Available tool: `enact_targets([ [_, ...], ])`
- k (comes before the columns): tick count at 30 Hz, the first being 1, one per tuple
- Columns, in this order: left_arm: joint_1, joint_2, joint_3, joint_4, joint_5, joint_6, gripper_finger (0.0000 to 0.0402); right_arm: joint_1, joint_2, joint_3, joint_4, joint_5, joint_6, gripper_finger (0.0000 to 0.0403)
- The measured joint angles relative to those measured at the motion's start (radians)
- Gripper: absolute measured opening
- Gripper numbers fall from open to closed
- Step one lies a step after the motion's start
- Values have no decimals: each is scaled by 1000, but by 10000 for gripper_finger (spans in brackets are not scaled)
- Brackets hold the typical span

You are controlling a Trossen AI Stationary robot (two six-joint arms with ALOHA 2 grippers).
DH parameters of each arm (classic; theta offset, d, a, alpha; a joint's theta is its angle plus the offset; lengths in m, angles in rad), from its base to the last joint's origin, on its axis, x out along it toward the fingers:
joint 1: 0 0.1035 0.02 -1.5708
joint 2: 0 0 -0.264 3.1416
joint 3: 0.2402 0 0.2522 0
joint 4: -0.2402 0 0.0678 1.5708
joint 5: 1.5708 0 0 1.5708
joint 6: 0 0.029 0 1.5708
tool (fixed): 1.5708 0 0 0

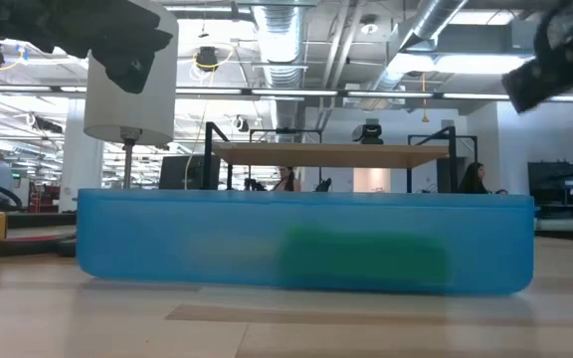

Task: Pack school essentials
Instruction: Put the blue pencil into the blue supply box

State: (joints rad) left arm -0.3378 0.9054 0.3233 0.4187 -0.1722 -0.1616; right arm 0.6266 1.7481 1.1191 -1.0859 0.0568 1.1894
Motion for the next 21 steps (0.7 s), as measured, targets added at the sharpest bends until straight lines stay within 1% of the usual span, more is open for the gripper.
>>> enact_targets([
  [7,0,0,0,1,0,0,98,1,-112,1,35,93,11,1],
  [10,0,0,0,4,0,0,98,-5,-141,1,99,131,-19,1],
  [13,0,0,0,6,0,0,98,-24,-155,2,209,157,-85,1],
  [17,0,0,0,6,0,0,98,-71,-147,2,404,164,-223,0],
  [20,0,0,0,6,0,0,98,-123,-115,2,565,149,-342,0],
  [21,0,0,0,7,-1,0,98,-141,-101,2,622,129,-383,0],
])
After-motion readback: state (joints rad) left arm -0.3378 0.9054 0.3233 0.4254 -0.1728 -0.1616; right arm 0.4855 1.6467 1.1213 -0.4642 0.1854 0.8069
